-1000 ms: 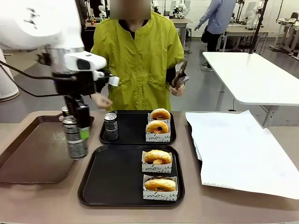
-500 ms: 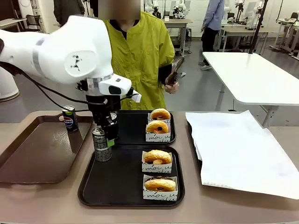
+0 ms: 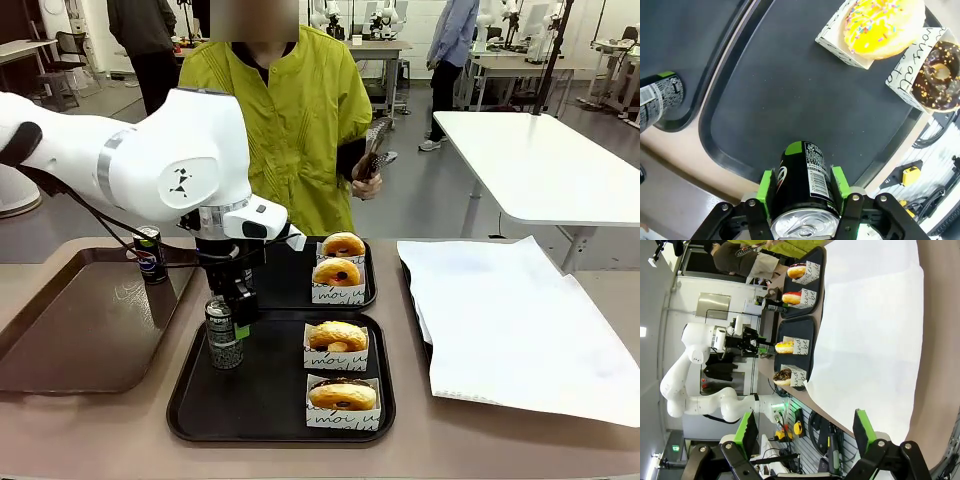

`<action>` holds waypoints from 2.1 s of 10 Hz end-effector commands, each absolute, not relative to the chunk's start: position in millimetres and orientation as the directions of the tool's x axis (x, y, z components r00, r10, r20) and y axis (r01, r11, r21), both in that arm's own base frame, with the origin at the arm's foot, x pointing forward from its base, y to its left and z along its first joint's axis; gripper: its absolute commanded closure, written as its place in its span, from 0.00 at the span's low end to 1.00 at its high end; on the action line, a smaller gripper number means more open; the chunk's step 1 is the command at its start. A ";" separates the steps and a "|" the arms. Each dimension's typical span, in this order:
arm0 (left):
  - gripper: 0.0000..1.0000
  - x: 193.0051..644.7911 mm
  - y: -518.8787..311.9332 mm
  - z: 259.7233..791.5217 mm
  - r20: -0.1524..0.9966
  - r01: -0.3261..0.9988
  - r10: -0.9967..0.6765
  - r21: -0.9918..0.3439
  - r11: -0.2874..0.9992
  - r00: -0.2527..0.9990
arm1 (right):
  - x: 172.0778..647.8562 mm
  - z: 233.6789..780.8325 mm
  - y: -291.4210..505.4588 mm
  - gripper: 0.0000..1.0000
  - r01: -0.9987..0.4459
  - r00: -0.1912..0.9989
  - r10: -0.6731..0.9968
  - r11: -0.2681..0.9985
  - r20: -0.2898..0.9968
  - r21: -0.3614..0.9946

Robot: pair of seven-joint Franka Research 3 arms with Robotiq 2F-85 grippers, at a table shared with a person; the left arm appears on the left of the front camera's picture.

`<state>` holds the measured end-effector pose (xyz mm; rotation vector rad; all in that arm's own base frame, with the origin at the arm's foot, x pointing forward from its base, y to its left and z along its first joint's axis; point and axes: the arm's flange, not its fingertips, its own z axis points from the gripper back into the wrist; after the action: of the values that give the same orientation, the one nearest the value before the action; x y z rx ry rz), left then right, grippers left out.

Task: Set up donuts and drinks on trays.
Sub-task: Pick up one Pepsi coke from the Handle tray and place it on the Flat Tray without a Pepsi coke.

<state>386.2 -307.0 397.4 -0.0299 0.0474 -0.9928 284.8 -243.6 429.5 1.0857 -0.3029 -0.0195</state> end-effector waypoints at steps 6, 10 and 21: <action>0.00 386.5 -311.7 379.1 -0.014 0.866 -0.866 -0.023 0.500 0.500 | 285.0 429.4 -241.8 0.00 -0.141 0.954 -0.174 0.456 0.244 0.879; 0.03 370.5 -314.1 426.0 0.046 0.859 -0.858 -0.047 0.509 0.511 | 285.0 429.4 -241.8 0.00 -0.141 0.954 -0.174 0.456 0.244 0.879; 0.00 325.9 -255.6 527.8 0.144 0.656 -0.651 0.015 0.755 0.745 | 285.0 429.4 -241.8 0.00 -0.141 0.954 -0.174 0.456 0.244 0.879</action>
<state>317.2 -247.9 531.1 -0.0377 -0.1533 -0.6852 284.8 -243.6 429.5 1.0858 -0.3029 -0.0197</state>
